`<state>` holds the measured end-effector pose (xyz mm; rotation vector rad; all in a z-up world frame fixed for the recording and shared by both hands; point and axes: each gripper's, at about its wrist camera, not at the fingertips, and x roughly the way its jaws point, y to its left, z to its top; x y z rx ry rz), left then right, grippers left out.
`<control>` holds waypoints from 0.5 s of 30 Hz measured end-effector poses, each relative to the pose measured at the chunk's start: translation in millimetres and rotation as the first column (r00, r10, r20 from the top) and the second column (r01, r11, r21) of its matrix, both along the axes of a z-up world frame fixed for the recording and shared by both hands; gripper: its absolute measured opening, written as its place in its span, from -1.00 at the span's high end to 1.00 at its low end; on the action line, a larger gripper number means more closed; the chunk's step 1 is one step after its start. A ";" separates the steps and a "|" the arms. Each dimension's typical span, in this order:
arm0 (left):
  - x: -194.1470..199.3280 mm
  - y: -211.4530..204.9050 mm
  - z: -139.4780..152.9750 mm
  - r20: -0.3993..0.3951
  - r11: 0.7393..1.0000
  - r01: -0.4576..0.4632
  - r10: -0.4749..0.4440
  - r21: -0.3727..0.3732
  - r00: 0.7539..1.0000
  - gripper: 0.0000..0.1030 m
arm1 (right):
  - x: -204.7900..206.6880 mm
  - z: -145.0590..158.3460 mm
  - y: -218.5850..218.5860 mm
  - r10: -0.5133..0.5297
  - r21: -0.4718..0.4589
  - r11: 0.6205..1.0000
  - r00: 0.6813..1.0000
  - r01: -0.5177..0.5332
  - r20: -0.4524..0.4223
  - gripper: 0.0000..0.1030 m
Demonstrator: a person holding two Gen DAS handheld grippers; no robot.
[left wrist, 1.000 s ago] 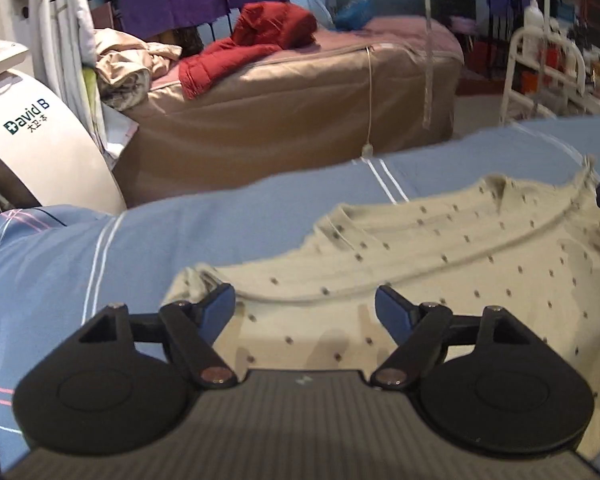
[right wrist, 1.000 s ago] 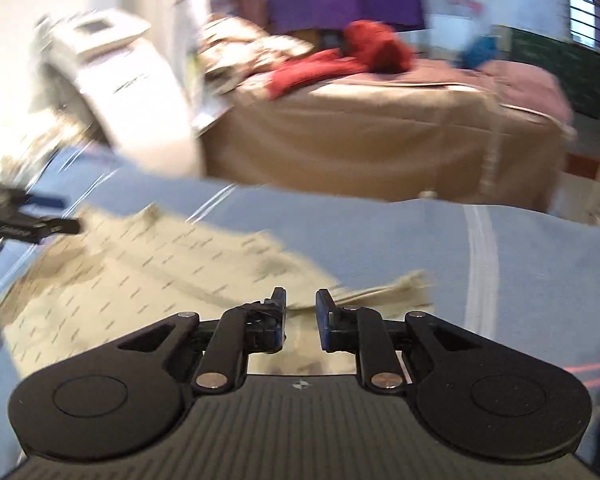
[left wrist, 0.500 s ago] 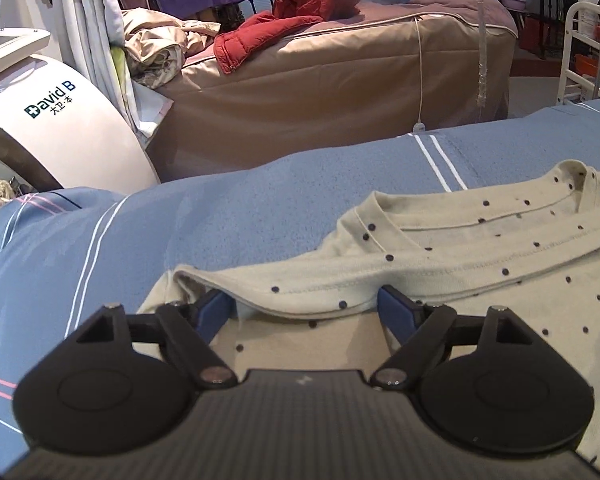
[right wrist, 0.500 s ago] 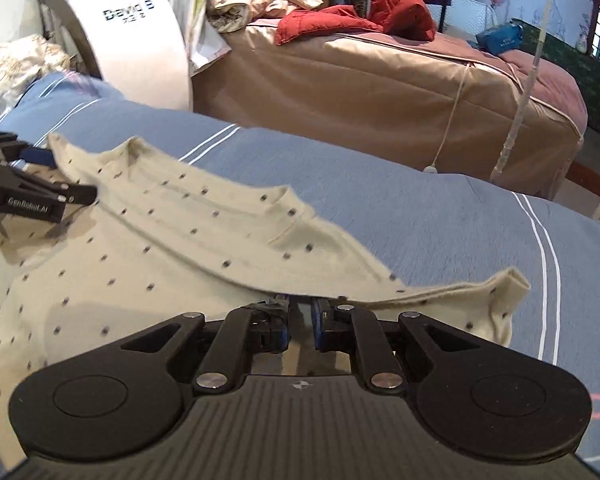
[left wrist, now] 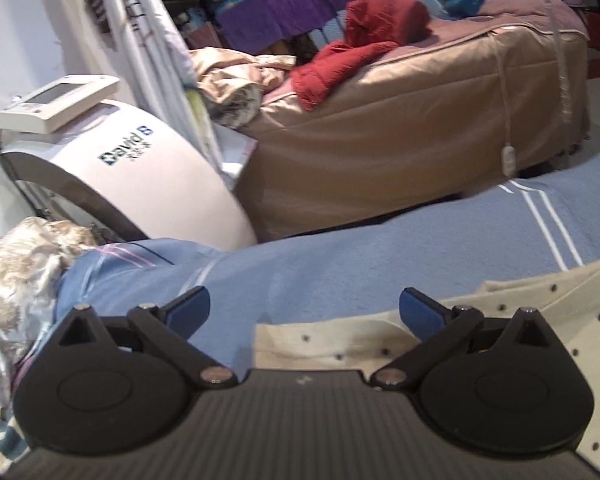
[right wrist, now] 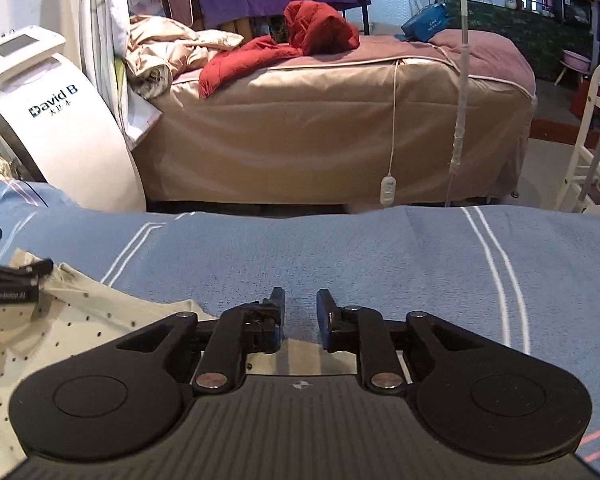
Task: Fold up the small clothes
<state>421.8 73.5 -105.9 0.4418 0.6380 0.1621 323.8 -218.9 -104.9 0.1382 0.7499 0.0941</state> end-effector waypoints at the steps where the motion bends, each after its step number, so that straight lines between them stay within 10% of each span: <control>1: -3.9 3.7 7.0 0.016 1.000 -0.023 0.023 -0.003 1.000 -1.00 | -7.2 4.3 -5.4 0.004 0.001 1.000 1.000 -0.004 0.005 0.21; 5: -60.2 4.2 41.9 -0.015 0.961 0.130 -0.138 -0.246 0.990 -1.00 | -34.6 12.1 -37.3 -0.008 0.039 0.999 1.000 0.008 0.000 -0.98; 8: -126.8 -29.6 46.4 -0.054 0.865 0.332 -0.378 -0.376 0.924 -1.00 | -46.2 4.8 -59.4 -0.007 0.141 0.990 0.996 0.020 -0.093 -0.86; 12: -216.4 -96.9 36.9 -0.099 0.700 0.525 -0.640 -0.484 0.762 -0.95 | -70.2 -6.2 -64.8 0.032 0.258 0.966 0.985 0.013 -0.170 -0.74; 15: -264.2 -142.0 24.1 -0.109 0.689 0.615 -0.695 -0.384 0.711 -0.94 | -86.6 -10.8 -61.0 0.051 0.271 0.963 0.982 0.001 -0.183 -0.74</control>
